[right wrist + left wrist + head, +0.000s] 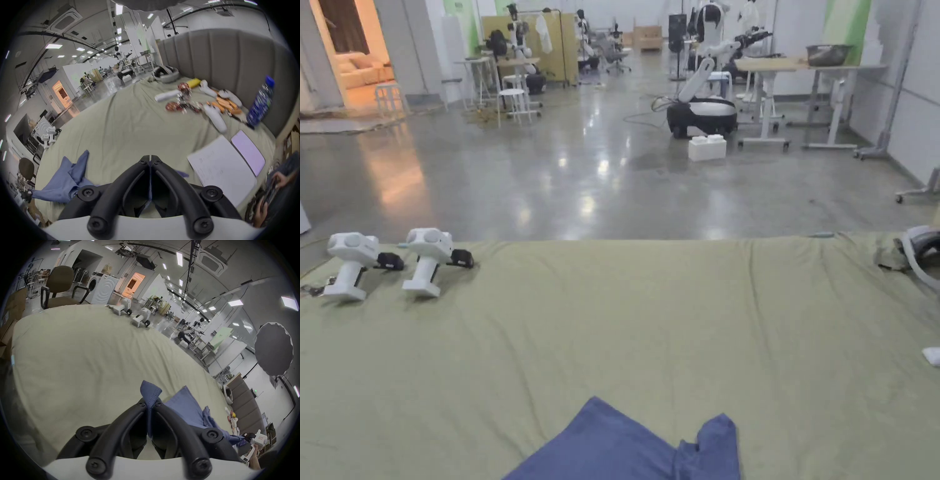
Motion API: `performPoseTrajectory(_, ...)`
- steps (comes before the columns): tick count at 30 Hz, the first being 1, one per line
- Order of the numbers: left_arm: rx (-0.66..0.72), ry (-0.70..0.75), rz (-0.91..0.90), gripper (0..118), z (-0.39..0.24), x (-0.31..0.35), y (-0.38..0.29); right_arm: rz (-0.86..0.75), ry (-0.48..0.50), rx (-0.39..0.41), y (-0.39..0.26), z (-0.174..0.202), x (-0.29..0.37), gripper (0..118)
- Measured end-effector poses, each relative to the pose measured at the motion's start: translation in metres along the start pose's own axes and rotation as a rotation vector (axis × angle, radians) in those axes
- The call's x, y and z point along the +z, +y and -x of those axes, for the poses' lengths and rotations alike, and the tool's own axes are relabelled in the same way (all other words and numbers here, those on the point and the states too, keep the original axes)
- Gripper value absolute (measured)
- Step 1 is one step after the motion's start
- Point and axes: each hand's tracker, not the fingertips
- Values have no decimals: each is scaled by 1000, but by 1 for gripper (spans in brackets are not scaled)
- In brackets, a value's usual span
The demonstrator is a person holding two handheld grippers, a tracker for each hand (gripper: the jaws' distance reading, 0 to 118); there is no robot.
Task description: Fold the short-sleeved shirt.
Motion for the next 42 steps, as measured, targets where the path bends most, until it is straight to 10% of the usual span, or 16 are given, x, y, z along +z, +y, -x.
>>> performPoseTrajectory(10,-50,64,103,8,35,15,-41,134,-24,-109,-85,-36,15,3)
performPoseTrajectory(11,-58,72,109,20,35,13,-42,151,-27,-109,-88,-37,14,6)
performPoseTrajectory(13,-75,114,119,103,33,10,-42,173,-32,-123,-92,-39,13,48)
performPoseTrajectory(14,-73,105,120,117,33,12,-42,179,-27,-132,-94,-44,16,77)
performPoseTrajectory(15,-75,97,86,118,33,23,-42,181,-19,-139,-95,-46,18,97)
performPoseTrajectory(19,-128,72,-12,118,16,63,-32,122,-35,-132,-92,-49,44,100)
performPoseTrajectory(23,-321,70,-169,118,-36,115,-32,-102,-132,107,-87,-19,93,100)
performPoseTrajectory(29,-500,-23,-385,118,-117,179,-52,-360,1,308,-84,50,163,100)
performPoseTrajectory(34,-586,-33,-449,118,-164,199,-80,-422,149,288,-88,92,186,100)
performPoseTrajectory(36,-671,-29,-457,116,-173,201,-87,-405,260,272,-88,102,193,83)
performPoseTrajectory(38,-713,-45,-410,102,-185,202,-84,-373,257,288,-87,101,187,42)
performPoseTrajectory(39,-712,-58,-403,72,-185,204,-82,-359,264,323,-86,104,186,15)
performPoseTrajectory(41,-699,-55,-424,2,-186,204,-81,-368,260,353,-88,111,188,12)
performPoseTrajectory(42,-695,-42,-464,2,-186,207,-83,-355,282,370,-87,114,189,4)
